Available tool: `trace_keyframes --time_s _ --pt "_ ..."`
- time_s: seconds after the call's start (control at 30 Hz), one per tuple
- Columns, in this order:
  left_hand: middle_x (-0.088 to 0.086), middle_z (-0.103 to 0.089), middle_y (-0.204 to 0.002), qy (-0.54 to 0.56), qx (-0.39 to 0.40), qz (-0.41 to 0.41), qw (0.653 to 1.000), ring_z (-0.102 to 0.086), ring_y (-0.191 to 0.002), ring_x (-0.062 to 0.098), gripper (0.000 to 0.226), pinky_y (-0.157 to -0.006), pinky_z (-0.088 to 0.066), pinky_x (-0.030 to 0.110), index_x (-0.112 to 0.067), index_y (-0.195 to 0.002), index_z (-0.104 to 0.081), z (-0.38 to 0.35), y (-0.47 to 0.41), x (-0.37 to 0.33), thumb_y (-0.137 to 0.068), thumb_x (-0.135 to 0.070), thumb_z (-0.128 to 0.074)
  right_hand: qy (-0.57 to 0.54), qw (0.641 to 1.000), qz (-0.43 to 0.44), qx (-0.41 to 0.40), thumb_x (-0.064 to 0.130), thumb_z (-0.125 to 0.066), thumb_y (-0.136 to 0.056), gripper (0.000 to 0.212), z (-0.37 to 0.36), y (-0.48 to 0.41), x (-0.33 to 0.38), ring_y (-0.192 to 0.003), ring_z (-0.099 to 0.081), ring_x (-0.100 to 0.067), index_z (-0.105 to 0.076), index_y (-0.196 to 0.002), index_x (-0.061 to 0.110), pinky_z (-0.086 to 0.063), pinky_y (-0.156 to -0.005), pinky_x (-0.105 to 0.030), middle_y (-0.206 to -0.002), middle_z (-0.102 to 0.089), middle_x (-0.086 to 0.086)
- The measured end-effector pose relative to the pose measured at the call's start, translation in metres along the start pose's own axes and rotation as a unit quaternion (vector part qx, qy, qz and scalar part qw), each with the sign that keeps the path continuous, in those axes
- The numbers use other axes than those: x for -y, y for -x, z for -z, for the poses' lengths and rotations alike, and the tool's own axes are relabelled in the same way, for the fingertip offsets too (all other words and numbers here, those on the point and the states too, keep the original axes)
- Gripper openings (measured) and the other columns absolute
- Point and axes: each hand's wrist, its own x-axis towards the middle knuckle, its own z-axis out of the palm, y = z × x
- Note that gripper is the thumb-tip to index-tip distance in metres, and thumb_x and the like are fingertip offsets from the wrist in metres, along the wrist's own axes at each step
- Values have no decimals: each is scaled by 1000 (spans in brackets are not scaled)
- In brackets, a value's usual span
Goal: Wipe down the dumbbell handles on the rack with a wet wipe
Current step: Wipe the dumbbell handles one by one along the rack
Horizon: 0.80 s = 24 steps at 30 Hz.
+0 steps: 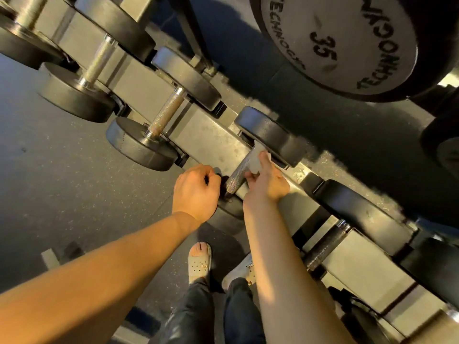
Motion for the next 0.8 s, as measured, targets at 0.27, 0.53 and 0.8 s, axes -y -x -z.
trace_keyframes --time_s 0.27,0.53,0.8 --pt "0 -56 -70 -2 10 -2 1000 -53 -67 20 29 -61 -35 34 -15 -71 -60 1 0 2 -97 -21 -49 228 973 -6 16 -2 -54 -97 14 -6 -44 15 -47 -47 -10 -66 -91 2 -36 -38 -17 -69 -58 -5" --pt "3 -57 -69 28 13 4 1000 -53 -68 24 32 -63 -45 45 -13 -73 -56 2 -1 3 -93 -31 -38 497 818 169 234 18 -68 -94 6 40 5 -14 -80 -62 -5 -62 -93 21 -51 -66 -21 -91 -64 6" --pt "0 -62 -87 98 5 29 995 -57 -86 23 27 -73 -42 39 -21 -89 -56 0 1 3 -94 -35 -33 646 725 81 226 27 -72 -92 21 40 3 0 -92 -62 -20 -70 -106 11 -53 -82 -34 -98 -67 -3"
